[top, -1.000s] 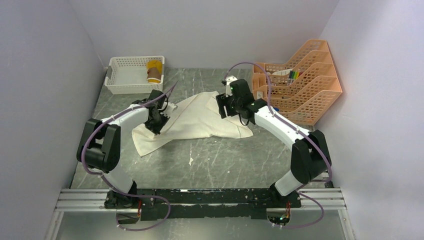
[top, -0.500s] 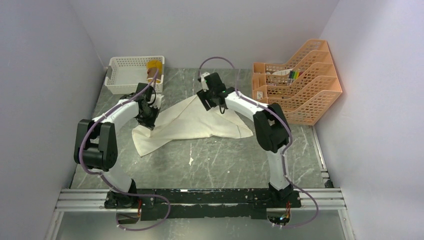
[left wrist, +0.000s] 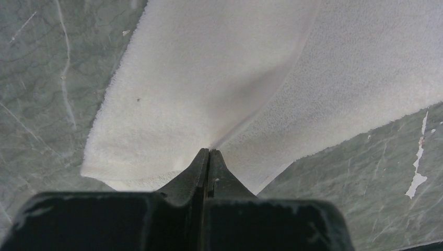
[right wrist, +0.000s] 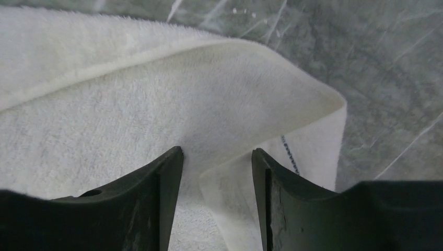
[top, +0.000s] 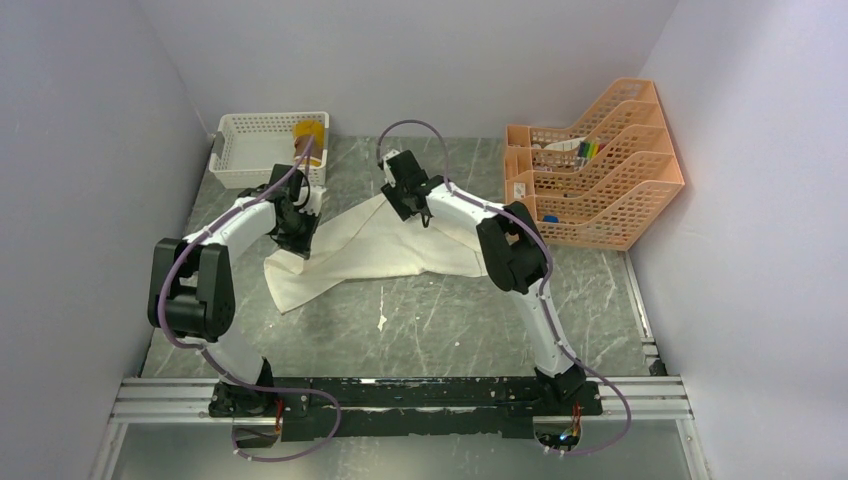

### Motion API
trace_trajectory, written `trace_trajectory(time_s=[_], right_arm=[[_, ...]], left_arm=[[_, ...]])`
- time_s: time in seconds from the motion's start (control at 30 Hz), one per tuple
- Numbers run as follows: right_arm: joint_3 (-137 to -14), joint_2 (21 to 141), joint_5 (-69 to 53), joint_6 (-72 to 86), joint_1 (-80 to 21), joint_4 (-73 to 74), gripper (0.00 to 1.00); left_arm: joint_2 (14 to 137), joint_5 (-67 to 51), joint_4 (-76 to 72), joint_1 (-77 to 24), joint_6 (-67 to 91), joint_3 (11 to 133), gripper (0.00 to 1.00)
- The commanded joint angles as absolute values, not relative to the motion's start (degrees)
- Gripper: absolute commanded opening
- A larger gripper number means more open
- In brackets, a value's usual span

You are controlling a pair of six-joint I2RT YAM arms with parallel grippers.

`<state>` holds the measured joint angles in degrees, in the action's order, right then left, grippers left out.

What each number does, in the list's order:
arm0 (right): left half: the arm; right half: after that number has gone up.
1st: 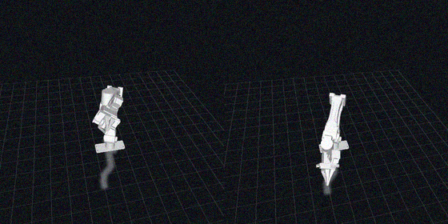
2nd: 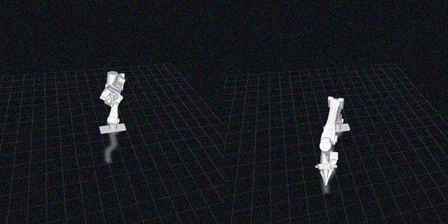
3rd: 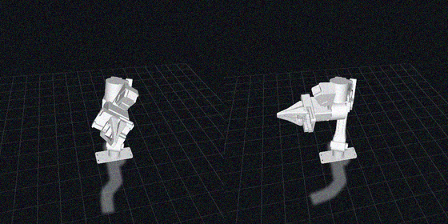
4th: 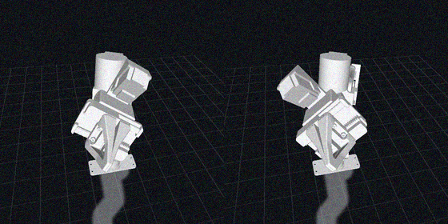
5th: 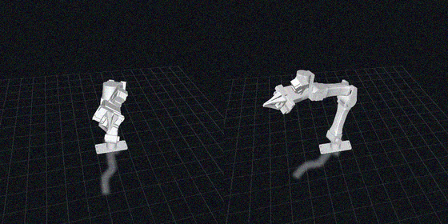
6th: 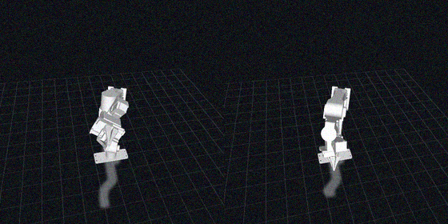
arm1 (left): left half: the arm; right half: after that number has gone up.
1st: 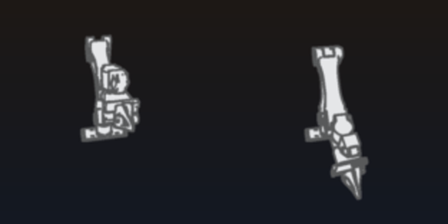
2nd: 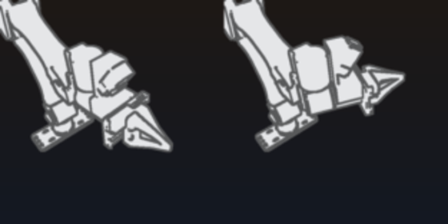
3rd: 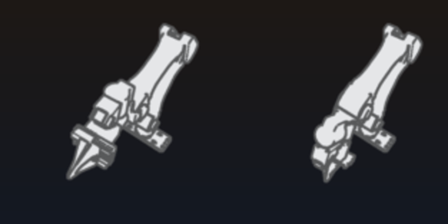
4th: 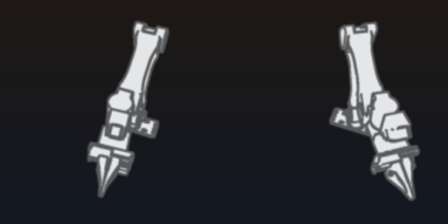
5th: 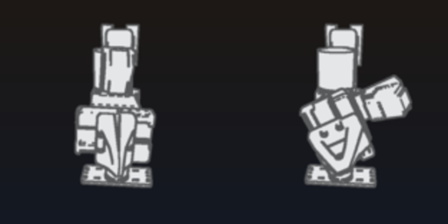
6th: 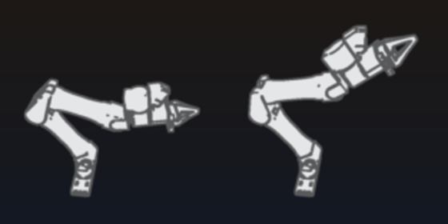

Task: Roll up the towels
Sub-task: Flatten out the towel at the center of the board.

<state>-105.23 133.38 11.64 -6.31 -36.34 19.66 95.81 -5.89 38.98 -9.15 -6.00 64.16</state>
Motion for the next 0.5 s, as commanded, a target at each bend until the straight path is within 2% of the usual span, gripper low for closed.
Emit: trace_trajectory(time_s=[0.0,0.23,0.33,0.47], right_arm=[[-107.6,135.4,15.4,-5.1,-36.1,22.3,0.51],[-103.9,134.0,18.9,-4.1,-36.3,20.4,0.46],[-98.2,130.5,21.6,-4.5,-36.7,15.6,0.55],[-95.0,128.1,24.4,-4.9,-37.1,13.7,0.57]], left_arm=[[96.4,-8.4,38.7,-8.2,-6.3,65.5,0.07],[96.9,-9.0,38.5,-7.8,-6.5,65.9,0.07],[96.9,-9.0,38.3,-7.8,-6.5,65.8,0.07],[96.9,-9.1,38.2,-7.8,-6.4,65.8,0.07]])
